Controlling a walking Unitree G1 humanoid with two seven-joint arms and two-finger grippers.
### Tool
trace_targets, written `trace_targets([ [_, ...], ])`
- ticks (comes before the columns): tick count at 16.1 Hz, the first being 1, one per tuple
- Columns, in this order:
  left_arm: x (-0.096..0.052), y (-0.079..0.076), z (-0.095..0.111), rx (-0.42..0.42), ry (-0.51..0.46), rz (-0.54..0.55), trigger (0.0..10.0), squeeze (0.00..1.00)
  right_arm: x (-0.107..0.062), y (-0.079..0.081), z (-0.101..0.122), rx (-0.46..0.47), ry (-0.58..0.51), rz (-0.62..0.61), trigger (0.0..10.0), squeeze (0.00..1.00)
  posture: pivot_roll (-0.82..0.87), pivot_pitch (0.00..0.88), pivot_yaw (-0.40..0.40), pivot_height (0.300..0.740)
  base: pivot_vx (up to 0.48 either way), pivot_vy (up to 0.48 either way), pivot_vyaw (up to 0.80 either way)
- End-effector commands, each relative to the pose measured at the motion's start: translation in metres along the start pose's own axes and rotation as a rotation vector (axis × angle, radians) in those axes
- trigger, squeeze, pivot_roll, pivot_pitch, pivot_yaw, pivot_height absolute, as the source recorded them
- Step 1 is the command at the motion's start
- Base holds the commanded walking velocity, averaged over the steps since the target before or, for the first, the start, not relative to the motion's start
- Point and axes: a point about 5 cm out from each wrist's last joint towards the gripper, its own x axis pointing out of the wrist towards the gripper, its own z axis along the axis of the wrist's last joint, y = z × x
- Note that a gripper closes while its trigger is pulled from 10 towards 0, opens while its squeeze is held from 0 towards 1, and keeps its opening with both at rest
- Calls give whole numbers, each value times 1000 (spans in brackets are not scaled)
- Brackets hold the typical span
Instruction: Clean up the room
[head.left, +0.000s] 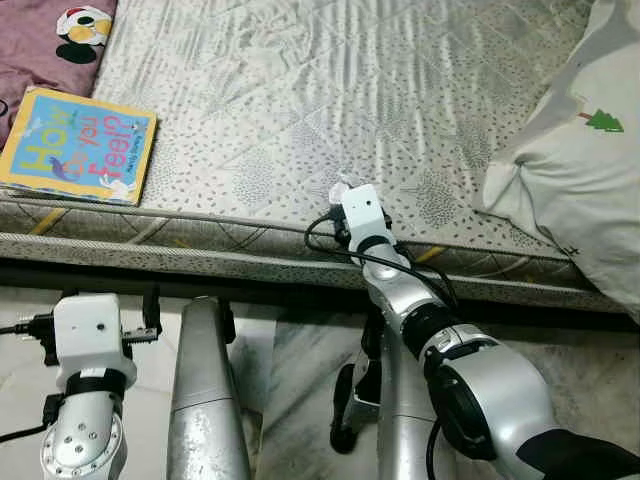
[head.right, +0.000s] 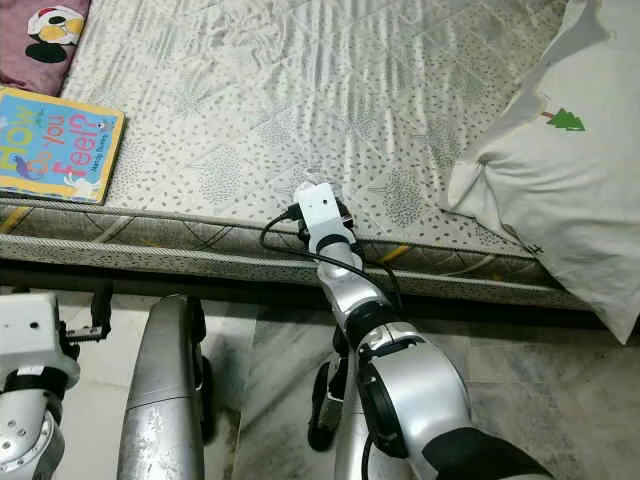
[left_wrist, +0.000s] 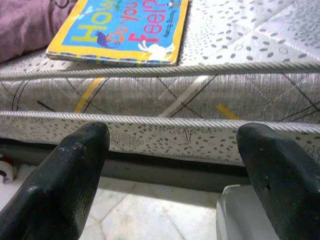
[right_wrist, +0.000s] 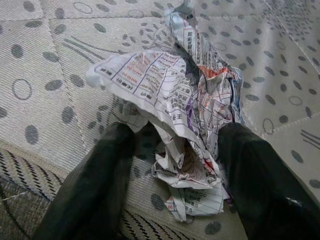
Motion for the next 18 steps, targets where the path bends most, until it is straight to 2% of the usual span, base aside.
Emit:
trace_targets([
  [1,-3,-1,-10,12,46,-4,10000,0,-5,0,-21,-4,80,-5,0,0,328,305,-106,547,0,0,0],
  [8,0,-3,-9,9,38,-10,10000,0,-5,-1,-21,35,82,1,0,0,325,292,-107,547,0,0,0],
  [13,5,-3,-8,12,32,-18,10000,0,-5,-8,-23,45,76,6,0,0,317,296,-103,547,0,0,0],
  [17,7,-10,-8,1,33,-33,10000,0,-4,-16,-20,124,47,1,0,0,291,304,-99,547,0,0,0],
  [18,9,-11,-8,-1,31,-39,10000,0,-3,-22,-14,151,4,8,0,0,277,297,-96,547,0,0,0],
])
